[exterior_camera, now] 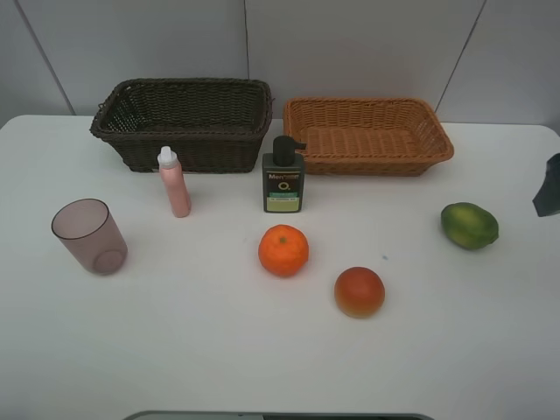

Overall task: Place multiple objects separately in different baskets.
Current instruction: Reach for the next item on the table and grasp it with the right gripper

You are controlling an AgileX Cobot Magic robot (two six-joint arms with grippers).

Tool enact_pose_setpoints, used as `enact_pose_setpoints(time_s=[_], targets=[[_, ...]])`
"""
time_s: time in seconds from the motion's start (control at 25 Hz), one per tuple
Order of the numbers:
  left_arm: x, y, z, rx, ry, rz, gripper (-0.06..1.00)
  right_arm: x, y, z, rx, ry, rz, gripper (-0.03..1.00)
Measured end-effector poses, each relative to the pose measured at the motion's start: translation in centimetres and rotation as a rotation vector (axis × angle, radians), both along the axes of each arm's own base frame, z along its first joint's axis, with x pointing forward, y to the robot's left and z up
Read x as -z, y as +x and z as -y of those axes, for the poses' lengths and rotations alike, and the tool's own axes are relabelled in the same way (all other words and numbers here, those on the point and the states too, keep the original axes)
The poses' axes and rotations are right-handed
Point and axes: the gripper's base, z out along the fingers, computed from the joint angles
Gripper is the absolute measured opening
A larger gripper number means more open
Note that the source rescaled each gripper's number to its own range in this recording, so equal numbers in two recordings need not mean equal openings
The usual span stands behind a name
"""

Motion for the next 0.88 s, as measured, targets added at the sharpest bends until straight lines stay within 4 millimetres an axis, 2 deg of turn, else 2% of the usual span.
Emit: enact_pose_setpoints(time_s=[0.2, 0.44, 0.64, 0.88], targets=[[0.0, 0.0, 0.0, 0.0, 0.0, 0.0, 1.0, 1.3, 1.8, -0.1, -0.051, -0.007, -0.041, 0.92], [0.0, 0.0, 0.0, 0.0, 0.0, 0.0, 1.0, 3.9, 4.4, -0.4, -0.09, -0.004, -0.123, 0.92], [0.0, 0.0, 0.0, 0.0, 0.0, 0.0, 1.0, 5.1, 7.4, -1.0, -0.23, 0.017, -0.171, 0.92], [0.0, 0.0, 0.0, 0.0, 0.0, 0.0, 1.0, 7.7, 10.3, -1.6, -0.383, 0.037, -0.234, 0.92]])
